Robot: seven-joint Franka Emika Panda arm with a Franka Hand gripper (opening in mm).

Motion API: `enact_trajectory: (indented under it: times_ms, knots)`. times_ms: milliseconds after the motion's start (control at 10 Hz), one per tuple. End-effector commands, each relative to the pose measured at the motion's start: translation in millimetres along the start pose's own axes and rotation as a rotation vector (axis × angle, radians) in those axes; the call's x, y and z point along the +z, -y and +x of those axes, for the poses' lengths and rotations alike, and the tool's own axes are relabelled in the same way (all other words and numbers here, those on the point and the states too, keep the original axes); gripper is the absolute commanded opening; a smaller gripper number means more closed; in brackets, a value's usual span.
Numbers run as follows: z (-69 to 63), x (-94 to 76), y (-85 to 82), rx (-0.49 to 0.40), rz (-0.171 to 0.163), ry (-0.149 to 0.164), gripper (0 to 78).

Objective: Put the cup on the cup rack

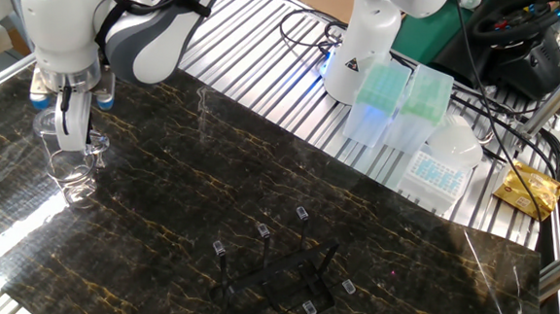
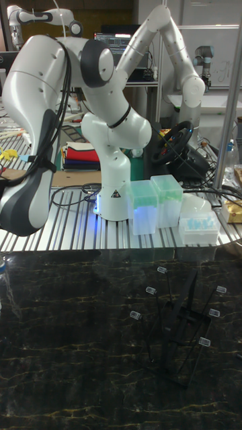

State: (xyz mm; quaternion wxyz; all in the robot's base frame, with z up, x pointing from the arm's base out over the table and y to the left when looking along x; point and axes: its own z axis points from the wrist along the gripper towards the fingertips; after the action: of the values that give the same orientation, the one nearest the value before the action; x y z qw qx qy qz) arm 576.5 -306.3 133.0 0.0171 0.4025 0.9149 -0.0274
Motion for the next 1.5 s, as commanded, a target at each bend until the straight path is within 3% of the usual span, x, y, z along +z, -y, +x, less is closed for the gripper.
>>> enact_trajectory:
  times_ms: [100,500,800,1200,1400,1500]
  knots:
    - [14.6,-18.0,-9.7,-0.022,-0.001,0.031,1.1]
    - [22.8,-38.7,-13.9,-0.07,0.006,0.051,1.1]
    - [35.1,-72.8,-17.0,-0.136,-0.051,0.01,1.1]
    - [58.9,-106.3,-30.0,-0.241,-0.057,0.015,1.1]
    - [68.2,-121.4,-35.0,-0.281,-0.069,0.0,1.1]
    - [68.7,-122.1,-35.2,-0.283,-0.07,0.0,1.1]
